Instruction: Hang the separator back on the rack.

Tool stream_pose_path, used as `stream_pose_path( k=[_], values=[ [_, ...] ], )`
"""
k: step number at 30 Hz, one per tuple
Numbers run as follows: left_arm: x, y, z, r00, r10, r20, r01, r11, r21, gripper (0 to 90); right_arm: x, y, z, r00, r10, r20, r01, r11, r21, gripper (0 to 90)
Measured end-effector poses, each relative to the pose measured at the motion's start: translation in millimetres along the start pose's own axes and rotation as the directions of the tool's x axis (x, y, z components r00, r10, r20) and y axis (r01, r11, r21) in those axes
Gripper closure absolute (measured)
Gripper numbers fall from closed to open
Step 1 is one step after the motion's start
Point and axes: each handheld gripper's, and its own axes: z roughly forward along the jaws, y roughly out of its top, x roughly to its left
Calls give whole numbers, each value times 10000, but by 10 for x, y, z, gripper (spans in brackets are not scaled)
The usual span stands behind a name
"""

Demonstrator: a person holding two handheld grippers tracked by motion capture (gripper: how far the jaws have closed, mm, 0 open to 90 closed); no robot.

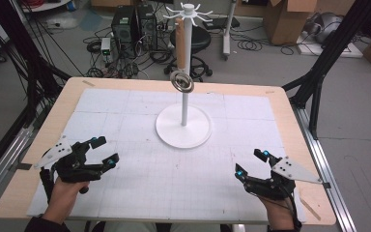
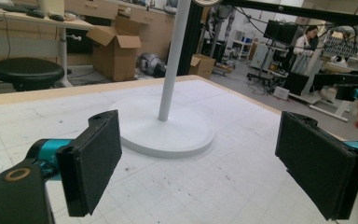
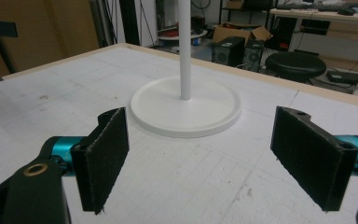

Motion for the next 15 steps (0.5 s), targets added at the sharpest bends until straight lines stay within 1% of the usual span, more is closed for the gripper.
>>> stream_pose_path(
  k=[3,6,13,15],
  values=[
    [0,1,-2,10000,62,2,-62,10000,19,149,10,6,4,10000,-49,-75,49,10000,12,180],
    [-1,2,-3,10000,40,-20,-40,10000,0,149,1,6,-4,9999,-58,-83,58,10000,-33,180],
    [5,-3,2,10000,13,-61,-13,10000,14,149,-28,2,-30,10000,35,-34,-36,10000,-83,180],
    [9,-5,2,10000,13,-46,-13,10000,26,149,-35,1,-27,10000,-4,-12,3,10000,-79,180]
  ],
)
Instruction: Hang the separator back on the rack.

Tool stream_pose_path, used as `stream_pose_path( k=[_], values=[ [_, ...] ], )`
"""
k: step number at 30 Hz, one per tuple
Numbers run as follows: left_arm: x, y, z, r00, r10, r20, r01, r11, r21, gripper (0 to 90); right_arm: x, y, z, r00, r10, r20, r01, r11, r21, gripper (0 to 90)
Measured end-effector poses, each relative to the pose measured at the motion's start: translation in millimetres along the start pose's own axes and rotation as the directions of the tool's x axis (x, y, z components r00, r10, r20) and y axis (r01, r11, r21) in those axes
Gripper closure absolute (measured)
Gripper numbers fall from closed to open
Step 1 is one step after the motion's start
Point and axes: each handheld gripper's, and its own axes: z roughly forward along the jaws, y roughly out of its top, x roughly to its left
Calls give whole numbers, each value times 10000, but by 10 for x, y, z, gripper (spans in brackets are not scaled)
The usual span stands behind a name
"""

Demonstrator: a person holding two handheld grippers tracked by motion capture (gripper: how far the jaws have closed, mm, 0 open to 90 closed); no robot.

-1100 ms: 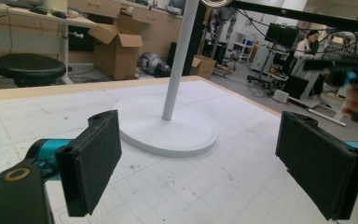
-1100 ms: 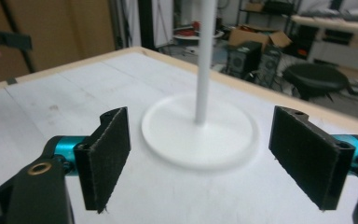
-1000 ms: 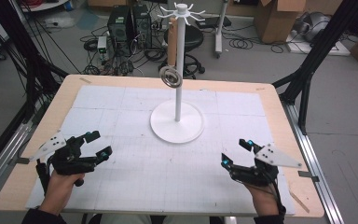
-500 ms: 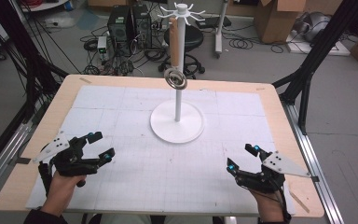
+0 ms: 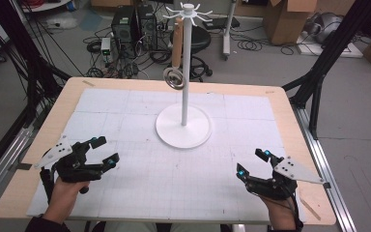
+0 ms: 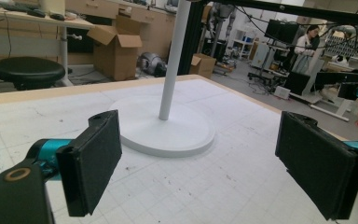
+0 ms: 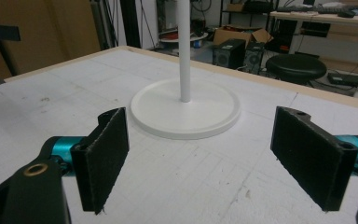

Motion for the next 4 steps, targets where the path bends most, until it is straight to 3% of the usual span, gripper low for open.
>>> stream_pose_path(
  k=[4],
  values=[
    [5,-5,4,10000,-29,-43,29,10000,-6,149,-6,5,-3,10000,33,-4,-33,10000,-52,180]
  ],
)
